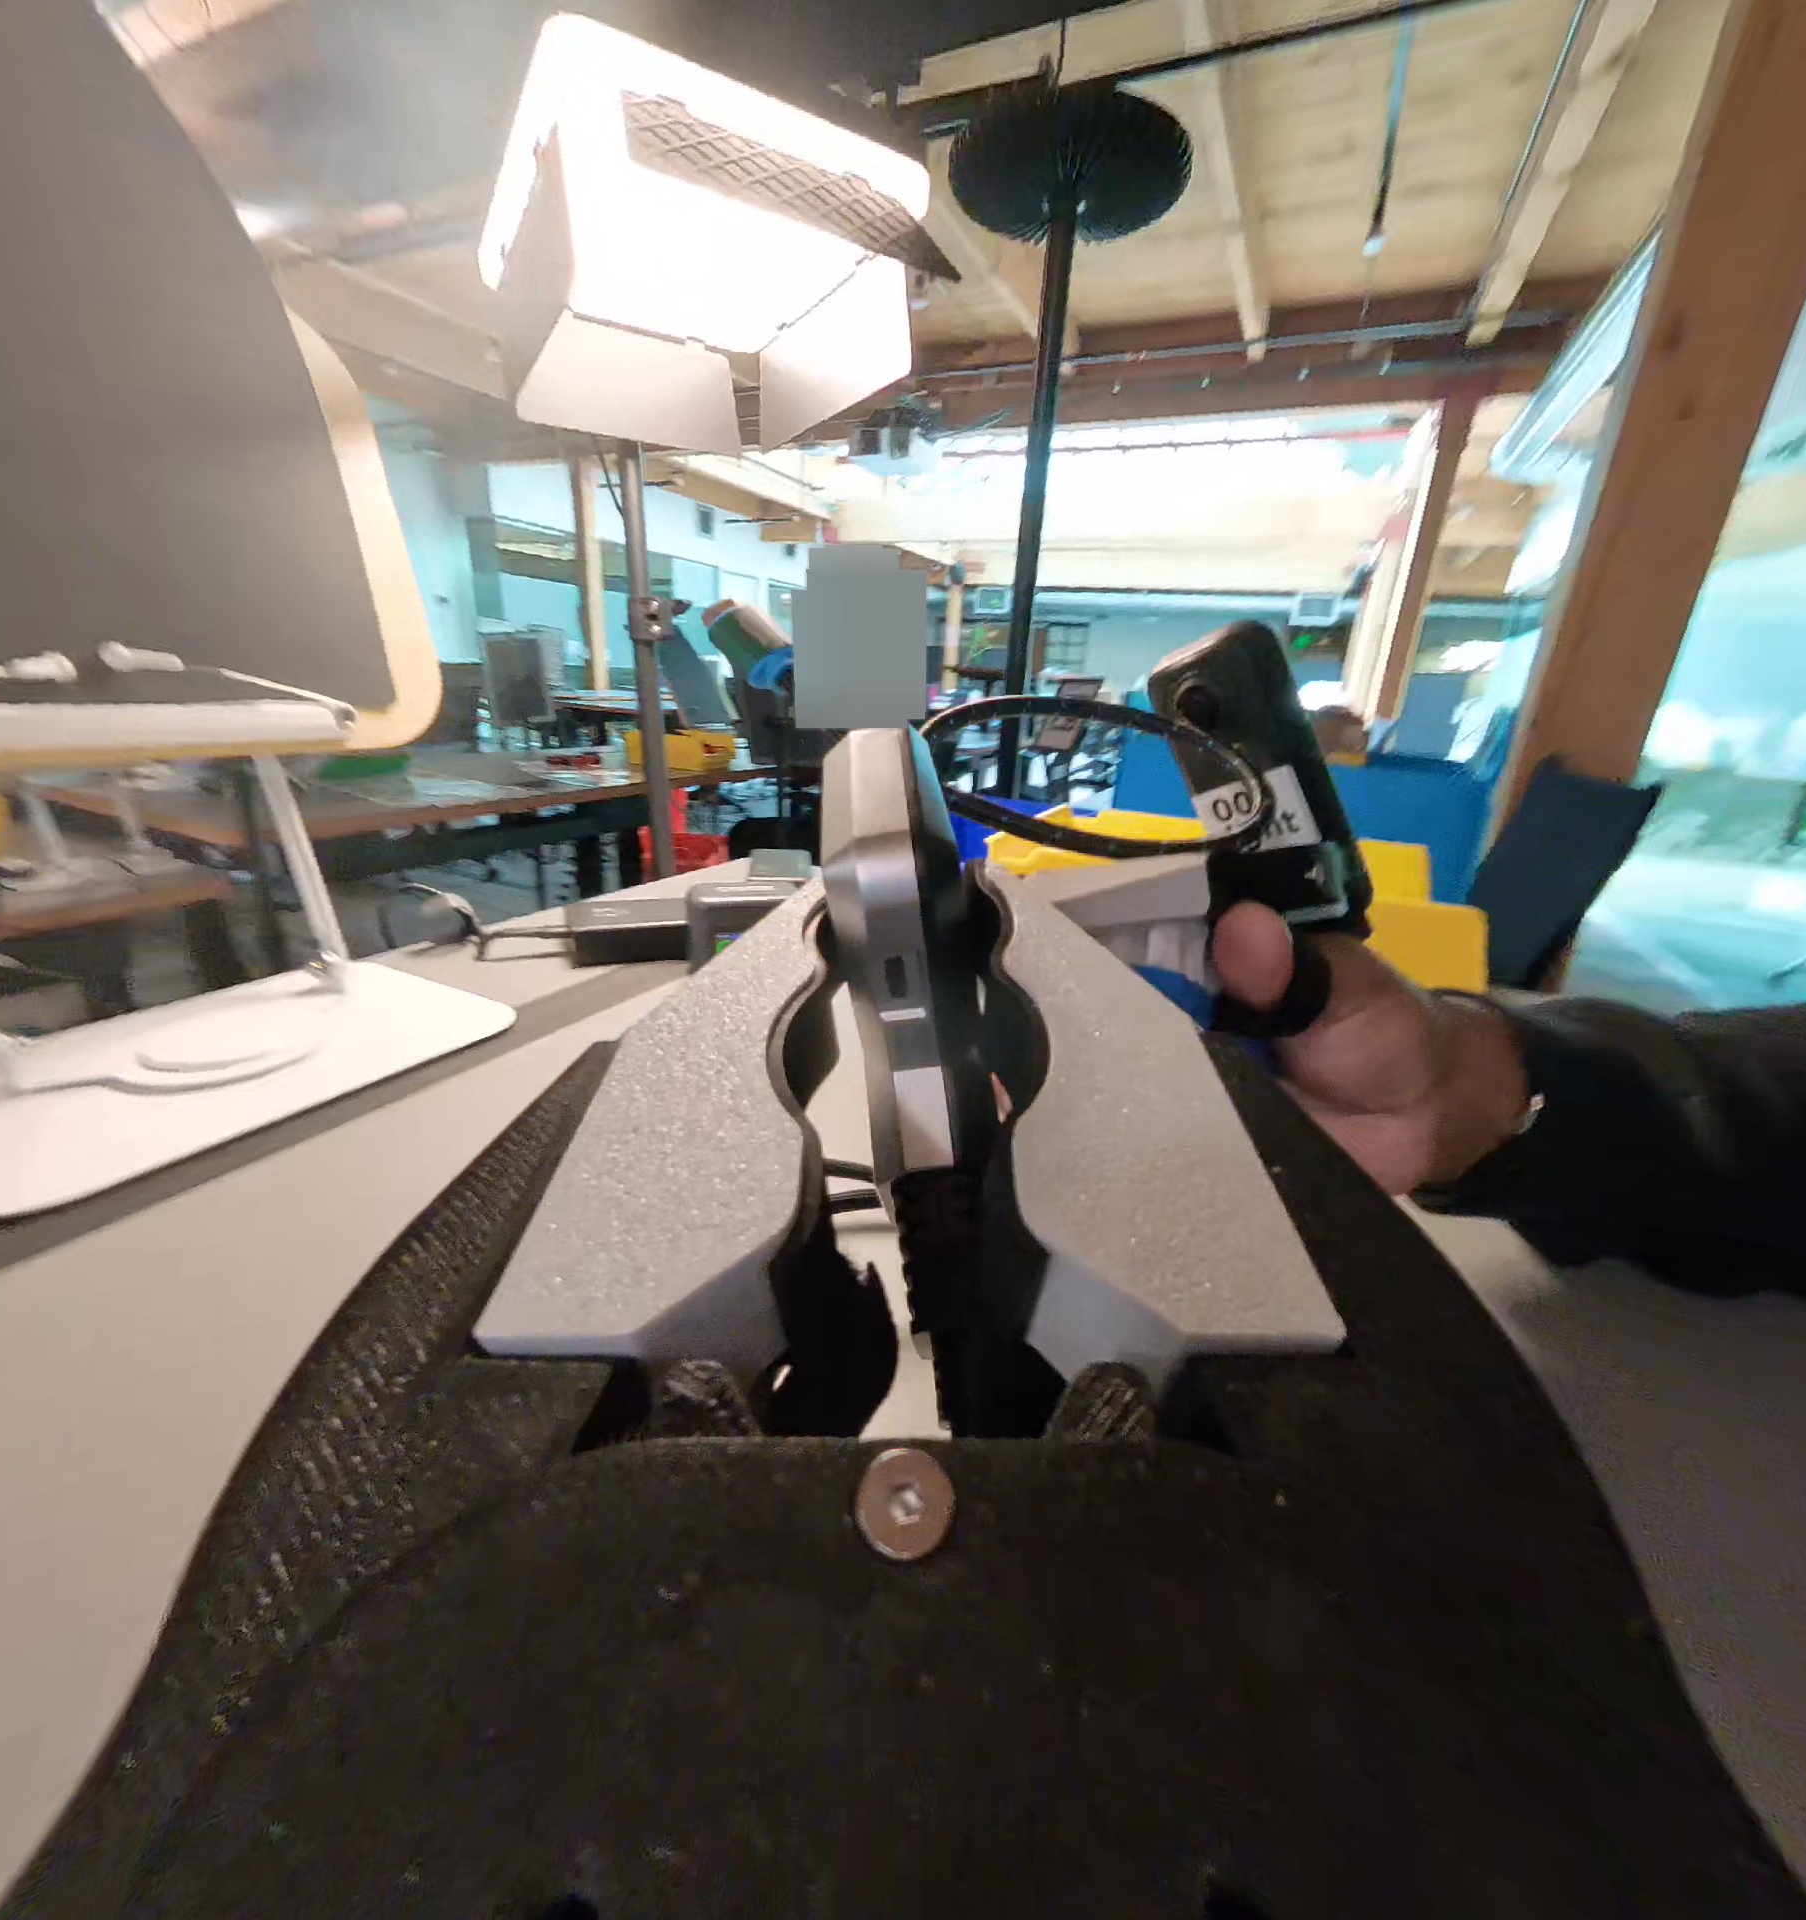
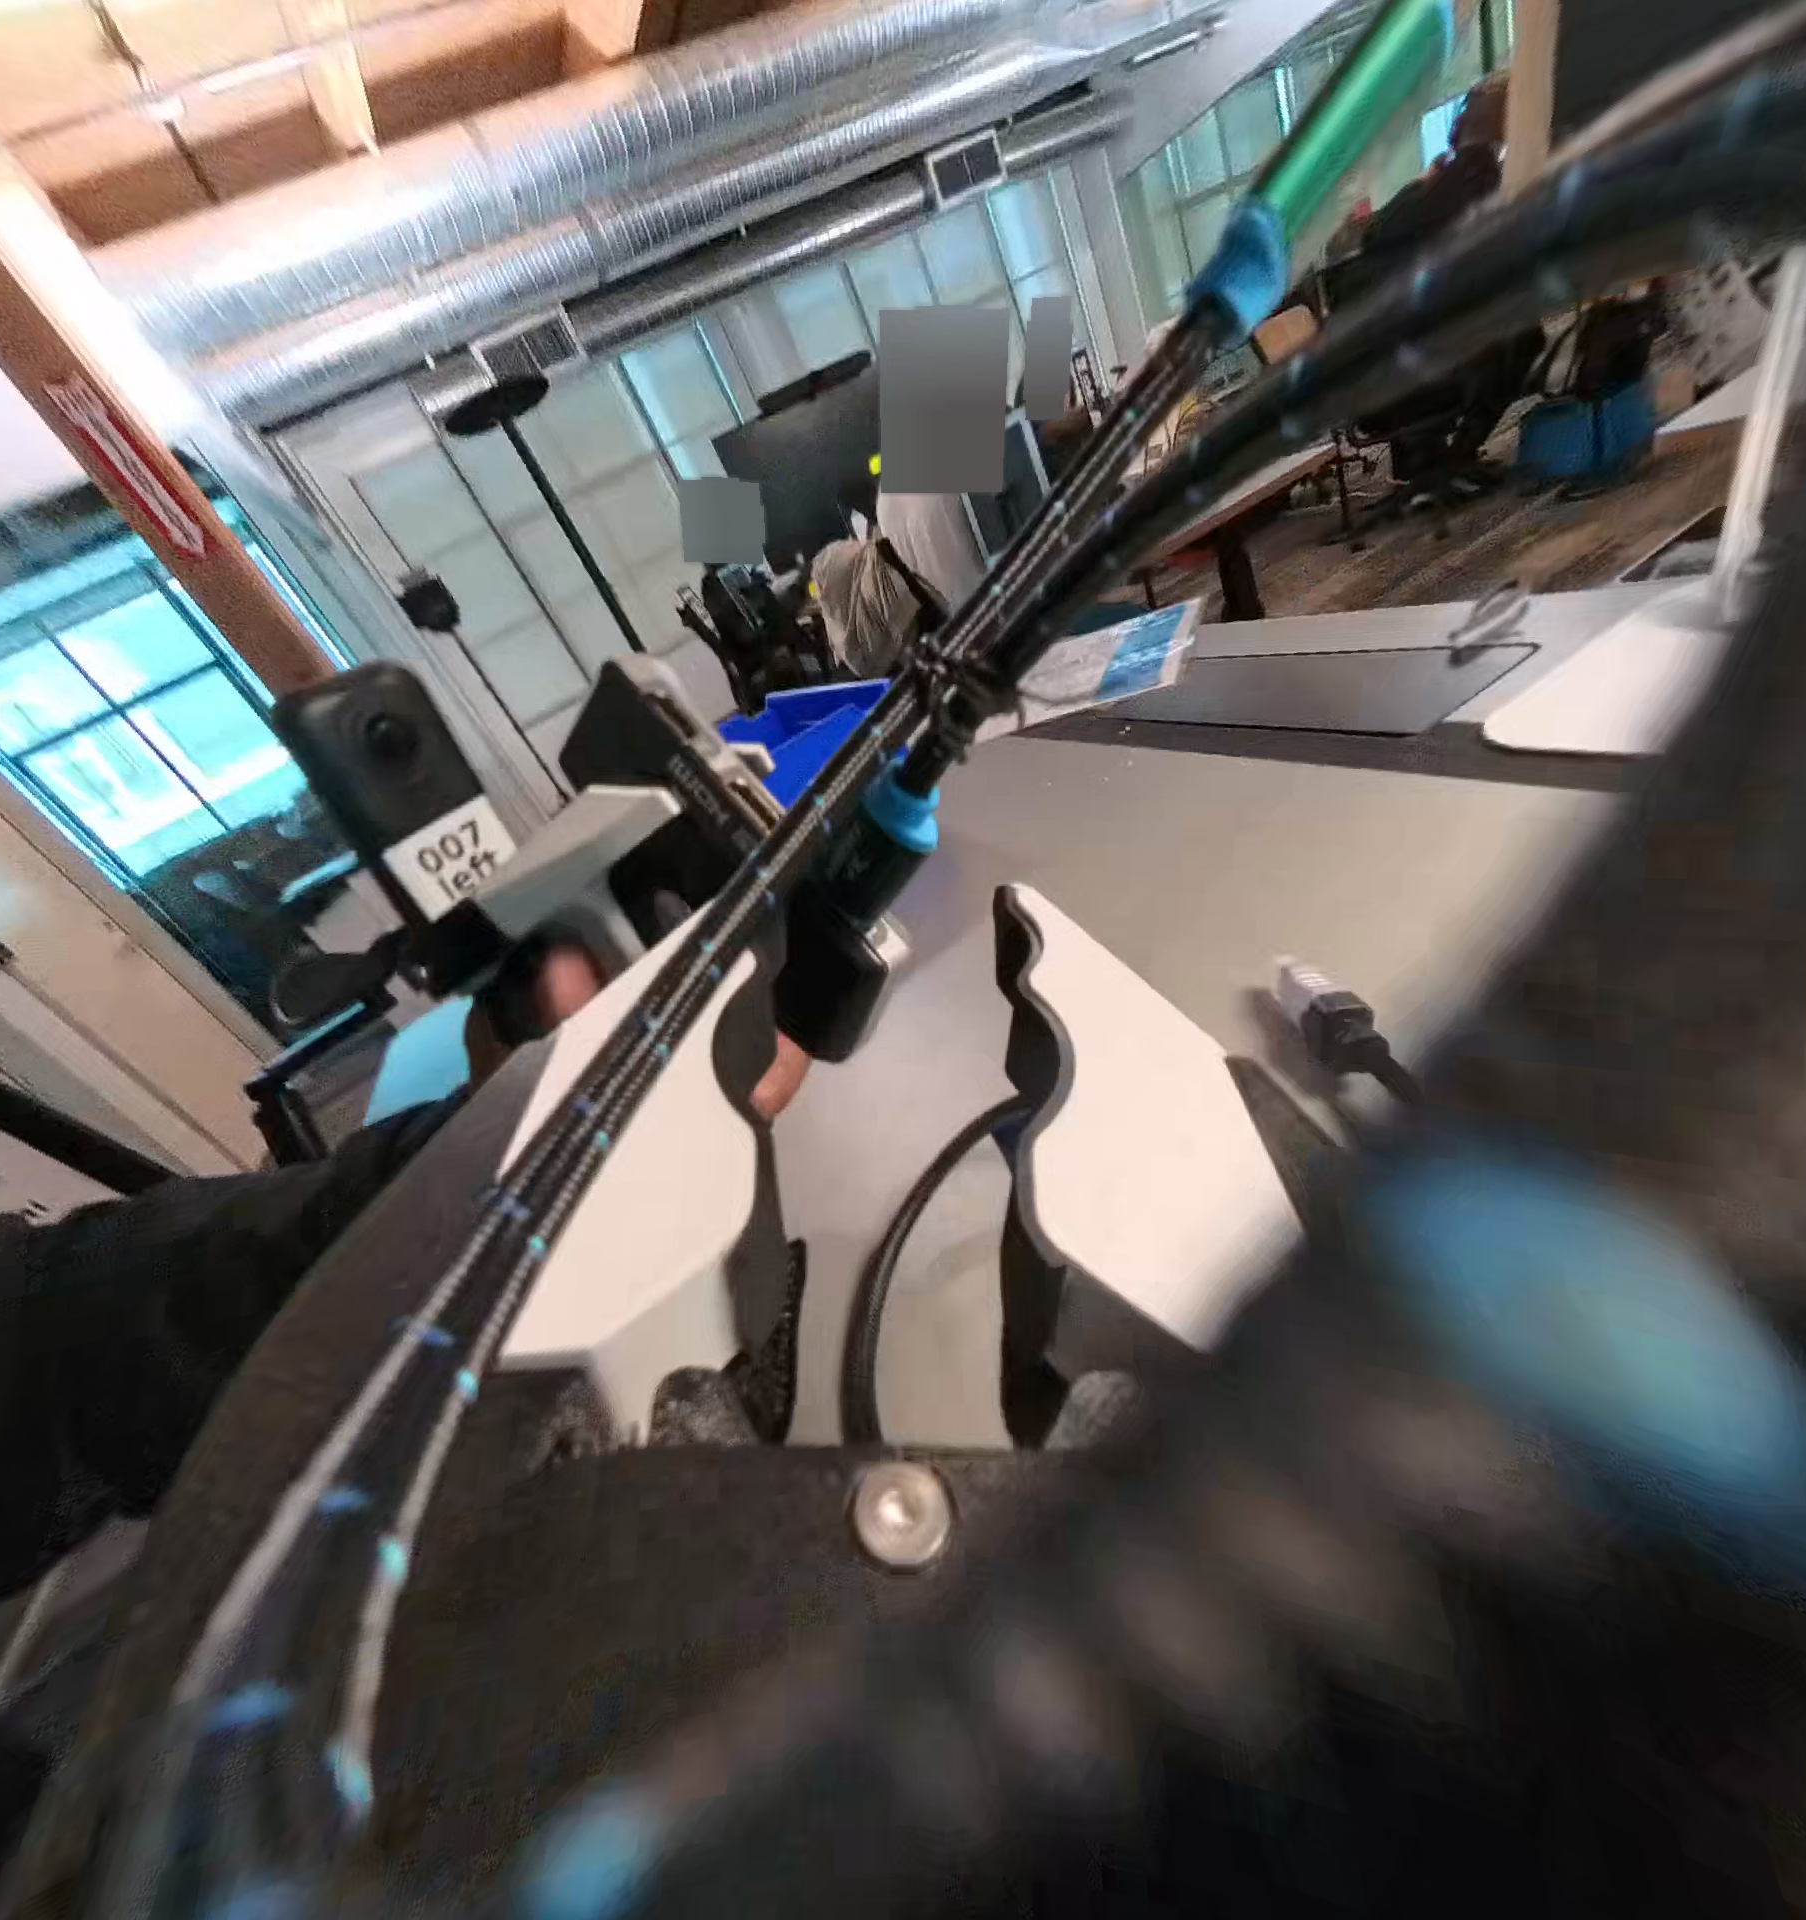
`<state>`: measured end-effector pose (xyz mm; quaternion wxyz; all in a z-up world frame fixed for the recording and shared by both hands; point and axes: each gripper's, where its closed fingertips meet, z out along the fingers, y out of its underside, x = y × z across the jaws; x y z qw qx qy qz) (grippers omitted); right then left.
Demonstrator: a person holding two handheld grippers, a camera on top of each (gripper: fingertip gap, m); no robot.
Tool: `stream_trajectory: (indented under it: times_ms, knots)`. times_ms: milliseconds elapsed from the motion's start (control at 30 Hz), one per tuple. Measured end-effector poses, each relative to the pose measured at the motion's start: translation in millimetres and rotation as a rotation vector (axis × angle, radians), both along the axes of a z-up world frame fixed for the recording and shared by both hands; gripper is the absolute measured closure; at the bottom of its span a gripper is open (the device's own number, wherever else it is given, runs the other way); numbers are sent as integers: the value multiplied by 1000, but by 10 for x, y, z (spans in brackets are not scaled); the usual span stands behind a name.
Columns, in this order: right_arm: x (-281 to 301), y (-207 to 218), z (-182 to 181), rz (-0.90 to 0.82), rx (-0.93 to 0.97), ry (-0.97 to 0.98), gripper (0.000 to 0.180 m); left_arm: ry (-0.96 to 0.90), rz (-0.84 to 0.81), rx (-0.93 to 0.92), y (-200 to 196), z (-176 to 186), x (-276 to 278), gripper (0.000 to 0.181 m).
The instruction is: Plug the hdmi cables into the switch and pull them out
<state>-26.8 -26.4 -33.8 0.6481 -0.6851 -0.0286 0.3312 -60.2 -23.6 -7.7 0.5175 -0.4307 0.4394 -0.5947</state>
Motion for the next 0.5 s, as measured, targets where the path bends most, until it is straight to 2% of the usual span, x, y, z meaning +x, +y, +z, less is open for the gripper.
stream_trajectory:
  times_ms: [133, 267, 500]
  knots:
    - [94, -13, 87, -50, 34, 69, 141, 22, 66, 140, -128, -21, 56, 157]
    - [197, -39, 160, -115, 72, 106, 166, 41, 97, 220, -214, -57, 100, 157]
    - [247, -83, 221, -153, 115, 71, 170, 74, 103, 217, -212, -119, 144, 154]
